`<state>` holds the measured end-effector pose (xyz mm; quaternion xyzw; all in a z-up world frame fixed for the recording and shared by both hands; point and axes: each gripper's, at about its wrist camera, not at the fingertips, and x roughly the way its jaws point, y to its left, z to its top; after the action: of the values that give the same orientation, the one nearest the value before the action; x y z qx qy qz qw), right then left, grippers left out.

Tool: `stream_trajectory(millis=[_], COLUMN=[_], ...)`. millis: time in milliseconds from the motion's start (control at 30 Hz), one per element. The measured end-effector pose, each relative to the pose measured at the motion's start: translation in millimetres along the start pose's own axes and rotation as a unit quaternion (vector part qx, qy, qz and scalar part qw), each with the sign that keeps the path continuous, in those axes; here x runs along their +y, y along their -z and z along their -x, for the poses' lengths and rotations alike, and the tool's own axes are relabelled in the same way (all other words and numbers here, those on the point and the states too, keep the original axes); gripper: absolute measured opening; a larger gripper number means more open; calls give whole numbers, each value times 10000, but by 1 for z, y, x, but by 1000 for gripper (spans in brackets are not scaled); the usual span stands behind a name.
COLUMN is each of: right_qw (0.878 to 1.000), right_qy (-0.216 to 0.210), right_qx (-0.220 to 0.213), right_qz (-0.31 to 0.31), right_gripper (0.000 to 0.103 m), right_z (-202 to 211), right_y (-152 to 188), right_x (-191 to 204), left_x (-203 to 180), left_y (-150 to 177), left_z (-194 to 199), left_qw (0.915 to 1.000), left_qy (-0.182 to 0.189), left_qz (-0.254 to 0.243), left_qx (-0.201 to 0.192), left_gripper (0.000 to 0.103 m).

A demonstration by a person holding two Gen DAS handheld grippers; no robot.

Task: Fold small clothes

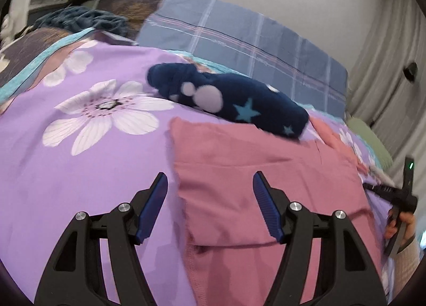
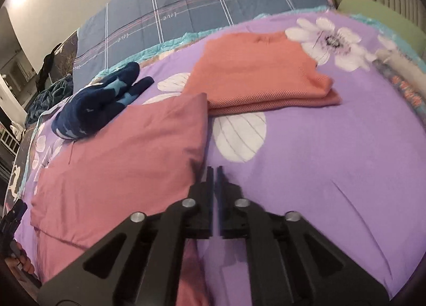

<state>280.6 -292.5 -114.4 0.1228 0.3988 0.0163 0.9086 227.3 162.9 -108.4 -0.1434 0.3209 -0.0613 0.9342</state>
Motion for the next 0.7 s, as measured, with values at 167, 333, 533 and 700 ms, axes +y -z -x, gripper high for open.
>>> stream_trajectory(millis=[167, 333, 533, 700], right_qw=[9984, 9992, 9992, 9986], right_qy=[-173, -51, -343, -282], right_qx=[238, 140, 60, 150], right_qz=[481, 368, 171, 414], right_gripper=[15, 15, 30, 34], right_z=[5, 6, 51, 59], right_y=[31, 49, 75, 112], right_x=[13, -4, -2, -3], left_x=[-37, -34, -18, -27], left_y=[16, 24, 19, 62], left_z=[-21, -36, 0, 21], left_qw=[9923, 9862, 9937, 9837], left_qy=[-495, -869, -605, -418], left_qz=[-1084, -1197, -741, -1242], left_qx=[336, 747, 583, 1229], left_gripper=[67, 67, 67, 67])
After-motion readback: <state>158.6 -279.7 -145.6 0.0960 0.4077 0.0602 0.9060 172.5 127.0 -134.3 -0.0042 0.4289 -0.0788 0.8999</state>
